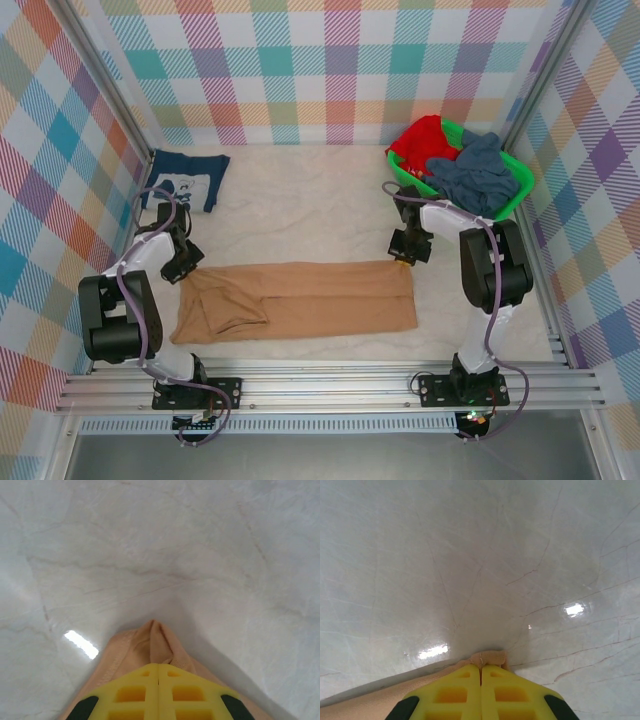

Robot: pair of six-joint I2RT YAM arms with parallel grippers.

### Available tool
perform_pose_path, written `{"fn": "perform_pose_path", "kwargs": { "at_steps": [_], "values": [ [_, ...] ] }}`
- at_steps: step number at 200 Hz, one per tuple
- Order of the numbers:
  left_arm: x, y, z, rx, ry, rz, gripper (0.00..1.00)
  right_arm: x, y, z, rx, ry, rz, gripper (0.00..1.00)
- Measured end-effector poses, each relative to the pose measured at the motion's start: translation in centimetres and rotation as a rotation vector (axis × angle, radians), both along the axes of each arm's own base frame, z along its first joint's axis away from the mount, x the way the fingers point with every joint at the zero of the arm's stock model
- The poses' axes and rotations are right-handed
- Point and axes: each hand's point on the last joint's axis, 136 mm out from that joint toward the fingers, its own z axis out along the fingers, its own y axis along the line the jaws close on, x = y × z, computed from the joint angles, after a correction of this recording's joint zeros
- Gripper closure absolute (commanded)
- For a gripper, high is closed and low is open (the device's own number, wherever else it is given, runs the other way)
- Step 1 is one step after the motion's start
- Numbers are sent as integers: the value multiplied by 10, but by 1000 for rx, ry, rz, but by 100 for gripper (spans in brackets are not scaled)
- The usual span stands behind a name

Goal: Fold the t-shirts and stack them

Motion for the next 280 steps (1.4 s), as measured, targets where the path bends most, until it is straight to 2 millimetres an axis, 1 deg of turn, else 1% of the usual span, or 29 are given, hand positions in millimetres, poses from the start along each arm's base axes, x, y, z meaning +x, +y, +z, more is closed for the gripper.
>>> {"fn": "perform_pose_path", "kwargs": {
  "at_steps": [5, 13, 23, 33, 42, 50, 55, 65, 82, 102, 108, 123, 136, 149, 167, 189, 206, 219, 252, 280],
  "values": [
    [-1, 1, -1, 4, 4, 1, 98, 0, 0, 0, 0, 1, 0, 94],
    [-4, 1, -3, 6, 14, 2, 91, 0, 0, 0, 0, 2, 0, 94],
    [-6, 1, -6, 8, 26, 2, 87, 0, 0, 0, 0, 2, 0, 94],
    [-6, 2, -9, 9, 36, 7, 76, 0, 0, 0, 0, 2, 0, 94],
    [-8, 3, -13, 14, 52, 6, 63, 0, 0, 0, 0, 3, 0, 94],
    [-9, 4, -14, 21, 59, 11, 55, 0, 0, 0, -1, 3, 2, 93],
    [-10, 5, -14, 23, 59, 21, 53, 0, 0, 0, -2, 3, 2, 93],
    [-9, 7, -11, 34, 51, 32, 51, 0, 1, 0, -4, 3, 3, 93],
    [-12, 9, 2, 55, 26, 48, 50, 0, 1, 0, -7, 1, 7, 93],
    [-18, 9, 29, 83, -39, 71, 52, 0, 3, 1, -16, -2, 16, 92],
    [-18, 6, 39, 85, -68, 74, 53, 0, 3, 2, -18, -4, 17, 92],
    [-18, -8, 60, 69, -154, 69, 57, 1, 4, 2, -25, -8, 23, 92],
    [-18, -20, 68, 27, -203, 64, 62, 1, 5, 2, -30, -11, 28, 92],
    [-17, -31, 62, -22, -209, 66, 70, 1, 6, 2, -32, -12, 35, 92],
    [-14, -39, 41, -77, -165, 86, 80, 0, 8, 2, -32, -13, 47, 92],
    [-2, -47, 15, -133, -128, 115, 83, 0, 9, 2, -31, -15, 56, 92],
    [1, -50, -1, -164, -103, 144, 85, 0, 10, 2, -31, -16, 61, 92],
    [-5, -51, -8, -168, -83, 168, 85, 0, 10, 2, -31, -16, 61, 92],
    [-34, -48, -18, -152, -42, 201, 85, 0, 10, 2, -32, -16, 61, 92],
    [-45, -42, -28, -136, -16, 216, 84, 0, 9, 2, -36, -17, 61, 91]
  ]
}}
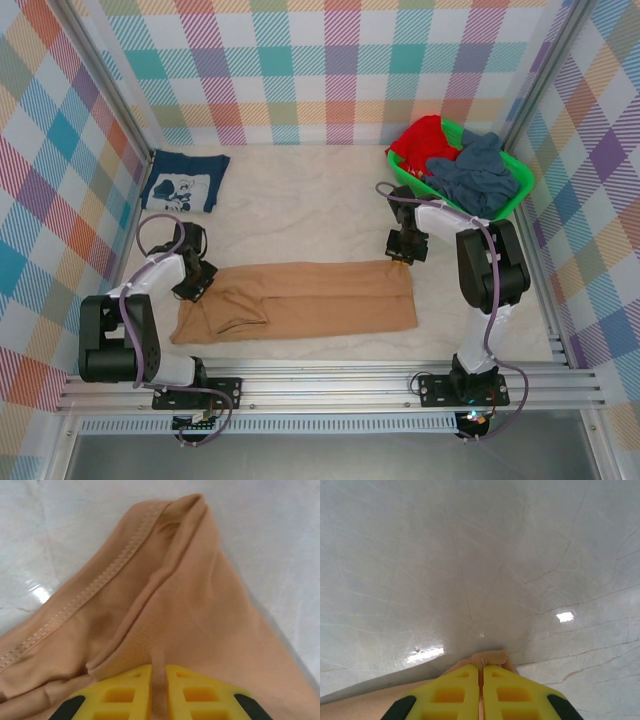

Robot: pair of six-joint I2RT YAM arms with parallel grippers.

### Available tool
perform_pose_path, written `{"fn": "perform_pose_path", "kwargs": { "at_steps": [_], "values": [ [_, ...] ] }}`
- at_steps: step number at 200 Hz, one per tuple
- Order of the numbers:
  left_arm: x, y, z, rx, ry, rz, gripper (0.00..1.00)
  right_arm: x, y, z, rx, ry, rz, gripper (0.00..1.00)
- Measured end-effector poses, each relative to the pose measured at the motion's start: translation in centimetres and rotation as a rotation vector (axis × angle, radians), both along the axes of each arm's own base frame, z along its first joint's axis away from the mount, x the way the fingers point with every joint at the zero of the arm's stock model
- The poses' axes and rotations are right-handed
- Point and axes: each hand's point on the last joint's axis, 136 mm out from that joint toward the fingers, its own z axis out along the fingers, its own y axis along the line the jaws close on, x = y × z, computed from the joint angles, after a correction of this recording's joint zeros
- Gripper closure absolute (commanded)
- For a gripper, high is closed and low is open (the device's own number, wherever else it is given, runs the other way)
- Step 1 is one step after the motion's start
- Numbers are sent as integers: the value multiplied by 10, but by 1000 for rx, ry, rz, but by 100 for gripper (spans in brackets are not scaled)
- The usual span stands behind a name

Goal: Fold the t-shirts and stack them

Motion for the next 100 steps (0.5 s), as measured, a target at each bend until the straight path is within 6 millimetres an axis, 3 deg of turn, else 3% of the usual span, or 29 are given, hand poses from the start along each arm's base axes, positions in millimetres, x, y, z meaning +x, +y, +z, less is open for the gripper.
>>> {"fn": "perform_pose_path", "kwargs": {
  "at_steps": [28, 57, 69, 100],
  "values": [
    [4, 5, -7, 5, 16, -2, 80, 0, 0, -1, -1, 2, 0, 89],
    [11, 10, 2, 28, 7, -10, 59, 0, 0, -1, -1, 2, 3, 86],
    [11, 14, 16, 50, -6, 1, 59, 0, 0, -1, -1, 2, 7, 85],
    [13, 5, 78, 57, -170, 30, 59, 2, 2, 6, 2, -22, 36, 80]
  ]
}}
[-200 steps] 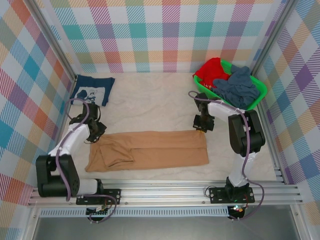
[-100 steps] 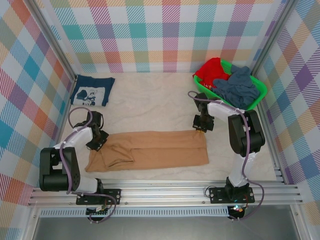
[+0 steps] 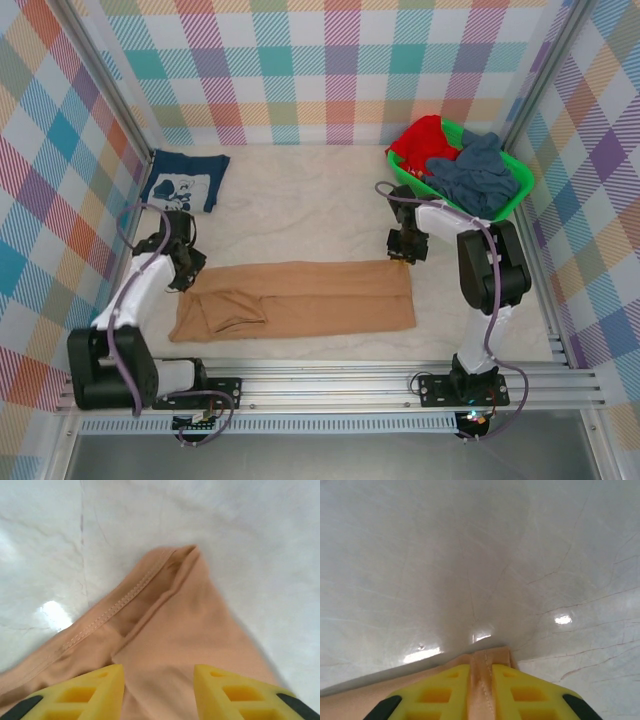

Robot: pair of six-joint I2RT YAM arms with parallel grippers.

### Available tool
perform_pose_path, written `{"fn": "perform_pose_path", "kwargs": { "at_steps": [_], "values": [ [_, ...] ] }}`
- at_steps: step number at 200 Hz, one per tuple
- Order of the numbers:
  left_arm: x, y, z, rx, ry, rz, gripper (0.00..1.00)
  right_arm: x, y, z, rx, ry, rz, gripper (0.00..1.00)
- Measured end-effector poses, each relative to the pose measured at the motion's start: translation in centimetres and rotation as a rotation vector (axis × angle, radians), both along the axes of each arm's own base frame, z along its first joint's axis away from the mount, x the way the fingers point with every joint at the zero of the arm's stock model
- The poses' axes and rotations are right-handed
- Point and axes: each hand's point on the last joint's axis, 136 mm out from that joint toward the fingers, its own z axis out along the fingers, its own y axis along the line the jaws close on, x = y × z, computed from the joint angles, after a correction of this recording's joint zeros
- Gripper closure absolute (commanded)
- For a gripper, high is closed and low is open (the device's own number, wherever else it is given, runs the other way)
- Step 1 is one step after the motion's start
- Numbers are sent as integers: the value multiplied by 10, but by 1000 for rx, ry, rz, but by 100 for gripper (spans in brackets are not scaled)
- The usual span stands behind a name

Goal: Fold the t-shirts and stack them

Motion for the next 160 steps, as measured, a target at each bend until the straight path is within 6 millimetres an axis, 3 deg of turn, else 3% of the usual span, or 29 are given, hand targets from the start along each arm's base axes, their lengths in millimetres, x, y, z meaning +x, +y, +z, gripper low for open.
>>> {"fn": "perform_pose_path", "kwargs": {
  "at_steps": [11, 23, 61, 86, 103, 133, 160],
  "values": [
    [-4, -12, 9, -34, -35, 0, 59, 2, 4, 5, 11, -22, 20, 80],
    [-9, -25, 6, -76, -42, 0, 60, 5, 10, 9, 29, -41, 46, 81],
    [-36, -47, -55, -169, 137, 72, 61, 5, 29, 5, 101, -37, 96, 82],
    [-33, -50, -78, -179, 200, 96, 62, -1, 32, -11, 109, 10, 99, 82],
    [-30, -50, -87, -172, 237, 93, 64, 0, 30, -12, 126, 14, 85, 82],
    [-6, -55, -88, -151, 259, 38, 66, -3, 26, -12, 178, 27, 45, 81],
    [36, -65, -87, -125, 266, -39, 66, -9, 22, -12, 168, 60, 13, 81]
  ]
}}
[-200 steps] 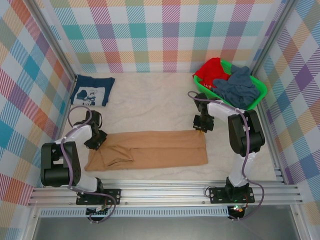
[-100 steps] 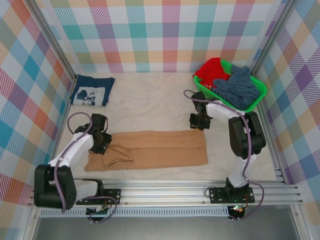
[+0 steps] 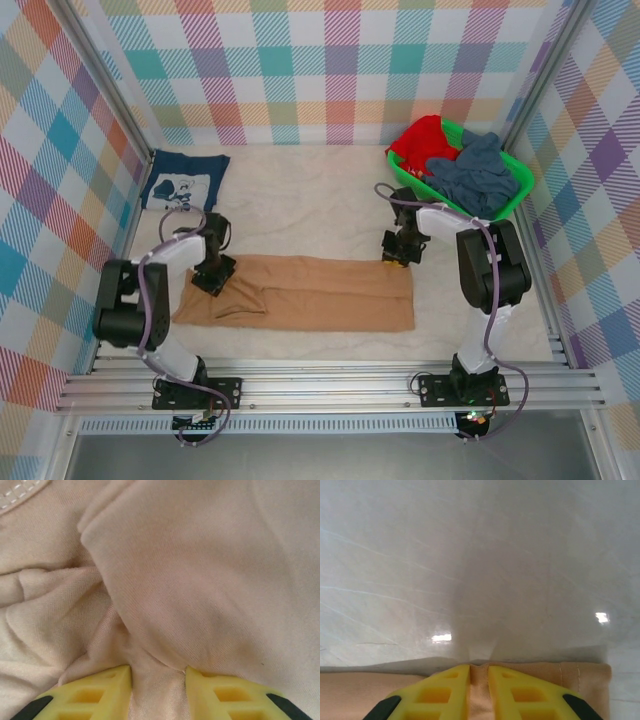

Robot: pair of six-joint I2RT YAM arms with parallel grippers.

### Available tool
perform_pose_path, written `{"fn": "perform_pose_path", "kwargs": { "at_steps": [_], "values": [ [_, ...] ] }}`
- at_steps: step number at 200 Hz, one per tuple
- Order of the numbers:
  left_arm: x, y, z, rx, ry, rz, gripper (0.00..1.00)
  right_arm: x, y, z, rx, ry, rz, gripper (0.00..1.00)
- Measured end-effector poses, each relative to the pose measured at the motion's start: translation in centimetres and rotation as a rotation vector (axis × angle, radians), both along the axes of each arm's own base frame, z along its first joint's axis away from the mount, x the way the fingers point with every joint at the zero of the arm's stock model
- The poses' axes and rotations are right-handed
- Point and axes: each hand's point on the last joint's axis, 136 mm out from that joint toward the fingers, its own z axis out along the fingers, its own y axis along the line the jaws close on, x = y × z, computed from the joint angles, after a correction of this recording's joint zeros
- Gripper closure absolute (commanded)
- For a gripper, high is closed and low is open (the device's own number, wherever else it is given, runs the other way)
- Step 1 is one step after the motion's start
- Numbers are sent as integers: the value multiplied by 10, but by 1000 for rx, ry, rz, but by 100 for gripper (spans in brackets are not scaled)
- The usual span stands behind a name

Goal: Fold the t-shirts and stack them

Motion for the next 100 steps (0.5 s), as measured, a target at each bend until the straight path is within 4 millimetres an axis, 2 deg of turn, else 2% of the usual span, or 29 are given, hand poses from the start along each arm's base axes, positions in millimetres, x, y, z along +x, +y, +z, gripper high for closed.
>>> {"fn": "perform_pose_path", "kwargs": {
  "at_steps": [37, 77, 100],
  "values": [
    [79, -23, 3, 21, -41, -103, 67, -22, -9, 0, -17, 66, -85, 81],
    [178, -68, 8, 1, -151, -219, 67, -82, -36, -1, -39, 176, -307, 81],
    [231, -102, 12, -52, -239, -283, 67, -109, -33, -3, 14, 245, -424, 82]
  ]
}}
